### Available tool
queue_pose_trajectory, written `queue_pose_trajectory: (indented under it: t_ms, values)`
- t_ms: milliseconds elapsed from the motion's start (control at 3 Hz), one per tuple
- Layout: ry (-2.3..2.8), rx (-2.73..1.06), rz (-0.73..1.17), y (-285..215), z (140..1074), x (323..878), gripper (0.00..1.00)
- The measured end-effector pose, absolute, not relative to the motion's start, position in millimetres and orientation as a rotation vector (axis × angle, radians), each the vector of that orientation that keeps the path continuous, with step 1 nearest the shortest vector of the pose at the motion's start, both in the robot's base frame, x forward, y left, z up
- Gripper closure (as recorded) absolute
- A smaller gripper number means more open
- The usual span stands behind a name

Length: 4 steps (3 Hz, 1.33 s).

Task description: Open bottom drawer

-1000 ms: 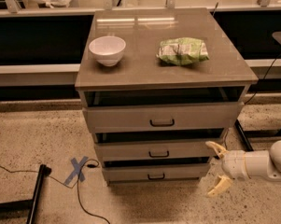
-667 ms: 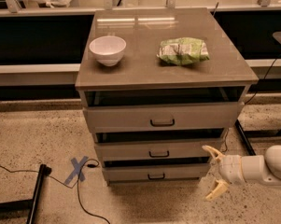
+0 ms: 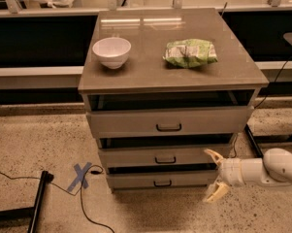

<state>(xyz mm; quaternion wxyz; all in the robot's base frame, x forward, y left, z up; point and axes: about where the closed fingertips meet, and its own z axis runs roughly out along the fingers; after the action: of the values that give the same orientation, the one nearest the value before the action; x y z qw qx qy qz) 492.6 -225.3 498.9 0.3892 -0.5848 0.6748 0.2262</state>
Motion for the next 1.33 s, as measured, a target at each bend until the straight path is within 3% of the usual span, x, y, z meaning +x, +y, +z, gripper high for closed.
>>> queue_pose_trajectory:
  t_ms: [1333]
  values:
    - [1.711,-1.578,0.63,-246.5,379.0,521.5,0.0]
